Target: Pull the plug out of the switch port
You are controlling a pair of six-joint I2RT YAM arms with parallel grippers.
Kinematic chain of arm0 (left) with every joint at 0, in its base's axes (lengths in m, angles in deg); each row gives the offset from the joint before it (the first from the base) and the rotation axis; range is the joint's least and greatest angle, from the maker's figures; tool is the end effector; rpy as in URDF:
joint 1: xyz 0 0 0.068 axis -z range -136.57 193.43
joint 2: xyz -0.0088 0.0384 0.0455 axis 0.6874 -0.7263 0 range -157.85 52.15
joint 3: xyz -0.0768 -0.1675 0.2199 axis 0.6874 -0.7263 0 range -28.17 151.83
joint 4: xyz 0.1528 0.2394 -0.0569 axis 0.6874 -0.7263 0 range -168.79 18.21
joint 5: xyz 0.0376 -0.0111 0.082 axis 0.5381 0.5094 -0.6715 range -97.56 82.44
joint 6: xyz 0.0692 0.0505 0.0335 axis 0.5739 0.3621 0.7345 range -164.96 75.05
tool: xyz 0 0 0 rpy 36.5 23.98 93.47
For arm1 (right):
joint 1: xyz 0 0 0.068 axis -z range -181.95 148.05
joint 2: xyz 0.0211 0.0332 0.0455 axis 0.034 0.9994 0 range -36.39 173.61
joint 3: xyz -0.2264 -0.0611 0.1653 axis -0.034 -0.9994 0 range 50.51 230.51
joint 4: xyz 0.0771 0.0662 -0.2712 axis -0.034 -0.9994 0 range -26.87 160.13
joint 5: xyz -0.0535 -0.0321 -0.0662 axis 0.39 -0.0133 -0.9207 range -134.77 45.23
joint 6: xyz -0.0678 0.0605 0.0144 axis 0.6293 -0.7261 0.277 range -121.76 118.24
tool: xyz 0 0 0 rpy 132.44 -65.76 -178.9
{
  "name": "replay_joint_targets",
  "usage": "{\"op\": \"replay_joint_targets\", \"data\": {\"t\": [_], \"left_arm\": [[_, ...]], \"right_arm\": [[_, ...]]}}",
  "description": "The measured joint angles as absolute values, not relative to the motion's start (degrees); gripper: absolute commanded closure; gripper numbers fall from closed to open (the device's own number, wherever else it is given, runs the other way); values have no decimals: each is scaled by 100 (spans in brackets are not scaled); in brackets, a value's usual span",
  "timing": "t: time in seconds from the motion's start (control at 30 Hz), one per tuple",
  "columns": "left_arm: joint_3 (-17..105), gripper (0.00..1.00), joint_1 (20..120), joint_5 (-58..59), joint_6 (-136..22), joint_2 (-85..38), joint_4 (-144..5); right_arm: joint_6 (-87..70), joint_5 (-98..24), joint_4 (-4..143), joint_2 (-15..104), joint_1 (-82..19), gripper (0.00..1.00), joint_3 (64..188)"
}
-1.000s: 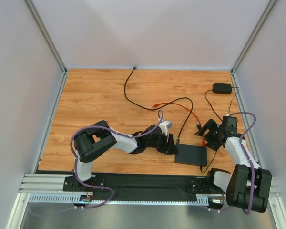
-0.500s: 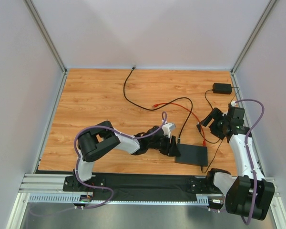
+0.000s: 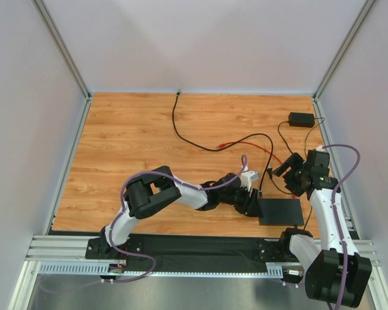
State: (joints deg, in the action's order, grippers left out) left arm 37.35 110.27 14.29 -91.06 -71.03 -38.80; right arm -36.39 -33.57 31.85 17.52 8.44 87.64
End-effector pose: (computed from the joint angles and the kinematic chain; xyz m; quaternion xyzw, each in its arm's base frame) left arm 0.1711 -0.4783 0.0836 0.2494 0.7947 -0.5299 0.1597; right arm 0.2244 -0.0248 0.1896 0.3364 0.8882 0.1537 0.2725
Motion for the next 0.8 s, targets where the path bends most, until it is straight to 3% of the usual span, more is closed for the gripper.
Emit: {"op": "replay_joint_targets", "data": {"t": [0.17,0.23,0.33,0.4,0.57,0.7,0.8], "left_arm": [[3066,41,11030,1136,-9017,-6539,-3950],[2906,38,11030,974,-8899,-6132,-4249],[2994,38,10993,832,-8713,-5555,-4789],[3236,40,10914,867,-8621,-5352,-5036],[3966,44,10389,1241,-8595,-5479,-5272],[4834,40,10024,1584,-8586,-6117,-5488],[4862,40,9970,1822,-8638,-6386,-5342]], "right_arm": [[-3978,-3962,2911,1778,844,28,8764],[-4066,-4172,2789,1795,844,35,8761],[-4210,-4437,2573,1778,844,69,8761],[-4354,-4594,2420,1743,844,78,8761],[-4511,-4850,1963,1664,820,78,8766],[-4437,-4697,1753,1656,807,69,8781],[-4227,-4229,1694,1662,801,68,8930]]}}
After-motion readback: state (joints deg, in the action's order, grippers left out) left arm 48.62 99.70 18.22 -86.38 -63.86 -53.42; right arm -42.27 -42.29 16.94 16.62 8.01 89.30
